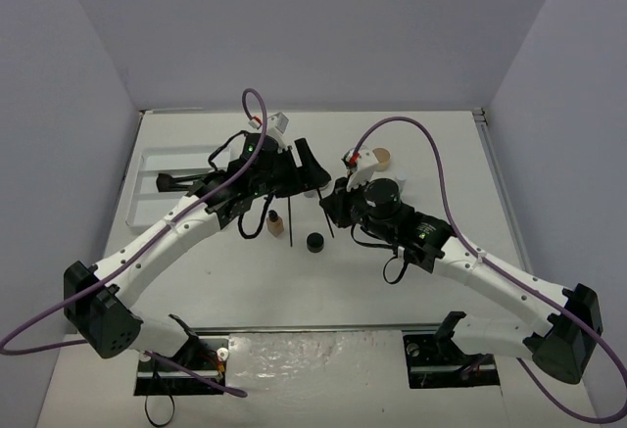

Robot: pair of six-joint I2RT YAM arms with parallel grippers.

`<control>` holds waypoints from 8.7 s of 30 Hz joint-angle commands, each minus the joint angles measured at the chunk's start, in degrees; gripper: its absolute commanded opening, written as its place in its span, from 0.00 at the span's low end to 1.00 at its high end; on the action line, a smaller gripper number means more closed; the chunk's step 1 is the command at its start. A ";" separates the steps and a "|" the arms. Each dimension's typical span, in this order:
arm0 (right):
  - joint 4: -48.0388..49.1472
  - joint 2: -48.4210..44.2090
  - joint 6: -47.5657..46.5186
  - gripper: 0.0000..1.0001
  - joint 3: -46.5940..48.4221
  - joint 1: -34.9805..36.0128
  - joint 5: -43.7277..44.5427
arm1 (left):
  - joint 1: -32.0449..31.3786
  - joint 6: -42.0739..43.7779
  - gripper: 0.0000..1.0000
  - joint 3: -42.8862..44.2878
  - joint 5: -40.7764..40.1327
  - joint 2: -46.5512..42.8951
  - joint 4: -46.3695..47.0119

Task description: Organize the makeup

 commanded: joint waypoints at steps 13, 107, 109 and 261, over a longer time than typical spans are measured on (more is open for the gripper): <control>7.00 0.88 -0.04 0.00 2.75 0.30 -0.06 | -1.06 -4.91 0.03 2.93 -0.18 1.82 7.87; -8.61 24.82 5.41 0.72 -7.15 -26.59 6.33 | 44.86 24.30 0.96 -4.12 -3.52 -14.55 -13.94; -8.13 25.29 5.15 0.71 -7.54 -26.59 6.58 | 44.82 24.34 0.96 -4.12 -3.60 -14.97 -14.11; -7.25 -3.01 -0.76 1.00 -0.01 -8.48 3.58 | 49.57 -10.77 0.54 -3.26 -1.20 9.35 9.95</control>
